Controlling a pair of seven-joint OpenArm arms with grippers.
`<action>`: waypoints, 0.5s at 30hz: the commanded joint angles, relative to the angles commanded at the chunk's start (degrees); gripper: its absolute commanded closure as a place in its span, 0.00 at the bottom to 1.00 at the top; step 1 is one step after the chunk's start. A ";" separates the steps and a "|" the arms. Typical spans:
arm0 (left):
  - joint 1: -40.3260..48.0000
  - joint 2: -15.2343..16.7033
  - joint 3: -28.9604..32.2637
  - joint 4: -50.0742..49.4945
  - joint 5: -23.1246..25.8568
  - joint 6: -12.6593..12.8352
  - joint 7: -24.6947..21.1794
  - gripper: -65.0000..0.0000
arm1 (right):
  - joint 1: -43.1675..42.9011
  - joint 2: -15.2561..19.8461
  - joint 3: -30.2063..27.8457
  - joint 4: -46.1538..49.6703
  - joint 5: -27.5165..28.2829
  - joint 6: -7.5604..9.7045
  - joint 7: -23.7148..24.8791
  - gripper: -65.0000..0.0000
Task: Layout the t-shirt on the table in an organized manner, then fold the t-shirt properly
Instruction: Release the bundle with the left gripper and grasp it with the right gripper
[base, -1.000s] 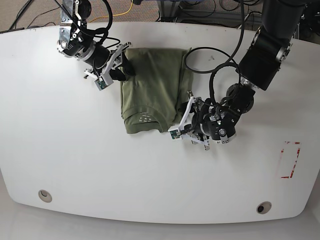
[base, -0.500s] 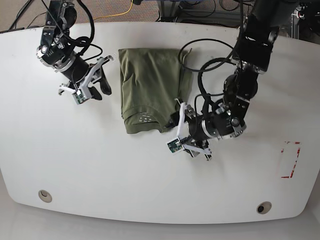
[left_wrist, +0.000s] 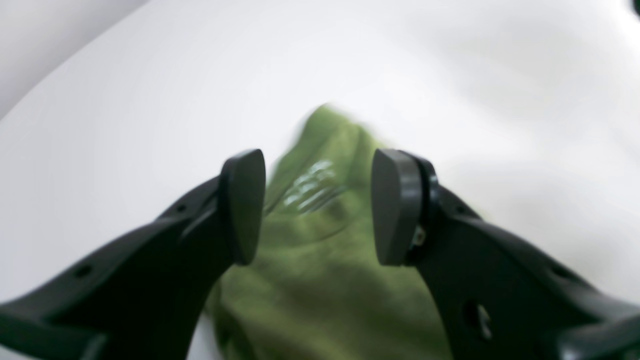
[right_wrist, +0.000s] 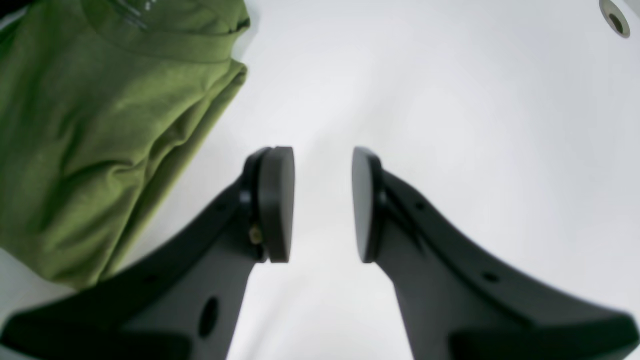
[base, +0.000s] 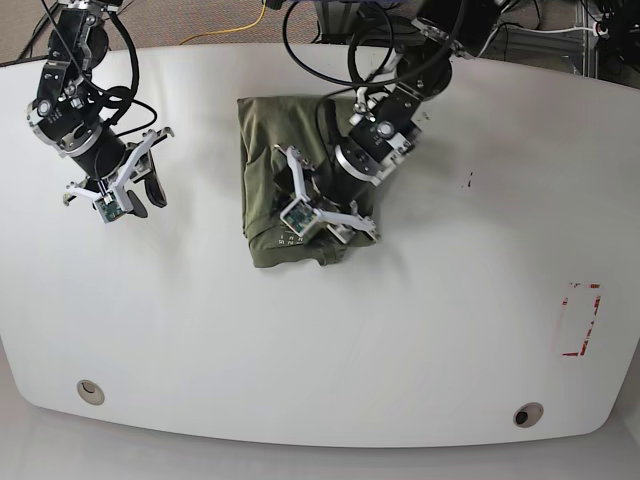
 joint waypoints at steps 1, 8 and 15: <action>0.44 0.62 0.97 -0.97 1.93 1.58 -0.18 0.51 | -0.09 0.00 0.00 0.00 0.00 0.00 0.00 0.70; 1.14 3.78 1.41 -9.85 9.23 6.24 -1.41 0.51 | -0.26 -1.05 -0.35 -0.18 0.00 0.00 0.00 0.70; 0.88 3.43 1.49 -17.85 9.93 8.44 -1.76 0.51 | -0.18 -1.05 -0.44 -0.18 0.09 0.00 0.00 0.70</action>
